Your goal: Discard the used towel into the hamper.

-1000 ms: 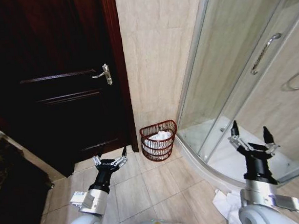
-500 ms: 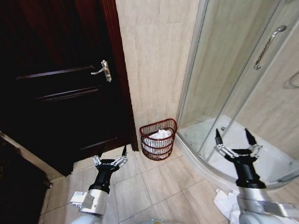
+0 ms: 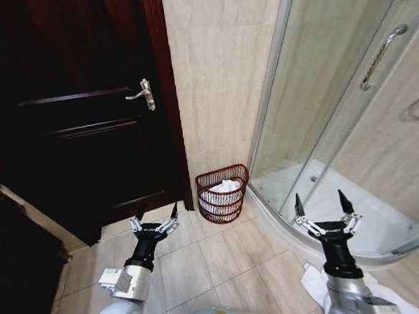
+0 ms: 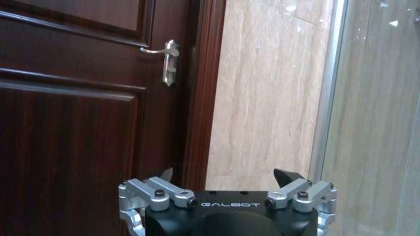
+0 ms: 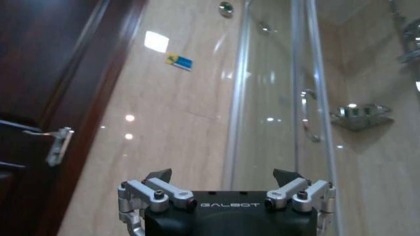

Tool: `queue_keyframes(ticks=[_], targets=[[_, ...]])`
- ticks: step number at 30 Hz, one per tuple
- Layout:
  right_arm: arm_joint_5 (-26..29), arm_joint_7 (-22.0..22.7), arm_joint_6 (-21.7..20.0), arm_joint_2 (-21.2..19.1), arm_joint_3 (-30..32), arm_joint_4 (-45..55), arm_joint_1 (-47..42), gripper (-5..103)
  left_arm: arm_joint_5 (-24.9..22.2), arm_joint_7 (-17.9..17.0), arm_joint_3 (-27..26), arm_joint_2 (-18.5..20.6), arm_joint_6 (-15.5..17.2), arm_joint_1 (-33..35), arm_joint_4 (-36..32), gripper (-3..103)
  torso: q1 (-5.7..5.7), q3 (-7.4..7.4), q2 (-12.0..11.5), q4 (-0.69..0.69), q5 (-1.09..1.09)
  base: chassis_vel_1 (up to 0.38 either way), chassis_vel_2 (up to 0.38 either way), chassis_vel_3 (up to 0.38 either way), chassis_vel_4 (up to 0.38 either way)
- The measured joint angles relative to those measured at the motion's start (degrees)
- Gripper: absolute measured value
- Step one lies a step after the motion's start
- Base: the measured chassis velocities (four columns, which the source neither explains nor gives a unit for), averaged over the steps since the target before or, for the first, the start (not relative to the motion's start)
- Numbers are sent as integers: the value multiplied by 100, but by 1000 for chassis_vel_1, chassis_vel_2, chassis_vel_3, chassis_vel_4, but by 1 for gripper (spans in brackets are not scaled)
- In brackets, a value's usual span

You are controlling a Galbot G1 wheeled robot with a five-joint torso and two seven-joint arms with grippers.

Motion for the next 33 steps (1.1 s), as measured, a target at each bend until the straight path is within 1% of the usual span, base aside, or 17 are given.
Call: queue_keyframes(ticks=[4, 10, 17, 21, 24, 26, 33], targets=[[112, 214, -91, 1, 41, 0, 52, 100, 0, 0, 0, 0, 0, 0, 0, 100, -40, -59, -98, 0, 0, 0, 0, 0, 0], [187, 250, -301, -12, 72, 83, 176, 100, 0, 0, 0, 0, 0, 0, 0, 100, -91, -137, -229, 0, 0, 0, 0, 0, 0], [378, 414, -474, -190, 239, 86, 294, 100, 0, 0, 0, 0, 0, 0, 0, 100, -165, -235, -401, 0, 0, 0, 0, 0, 0], [366, 430, -417, -195, 236, 27, 258, 100, 0, 0, 0, 0, 0, 0, 0, 100, -201, -295, -495, 0, -1, 0, 0, 0, 0], [110, 577, -254, -175, 221, -215, 289, 100, 0, 0, 0, 0, 0, 0, 0, 100, -233, -343, -577, 0, 1, 0, 0, 0, 0], [65, 605, -220, -166, 224, -277, 291, 100, 0, 0, 0, 0, 0, 0, 0, 100, -245, -363, -608, 0, 1, 0, 0, 0, 0], [115, 648, -176, -142, 210, -327, 210, 100, 0, 0, 0, 0, 0, 0, 0, 100, -306, -458, -764, 0, 0, 0, 0, 0, 0]])
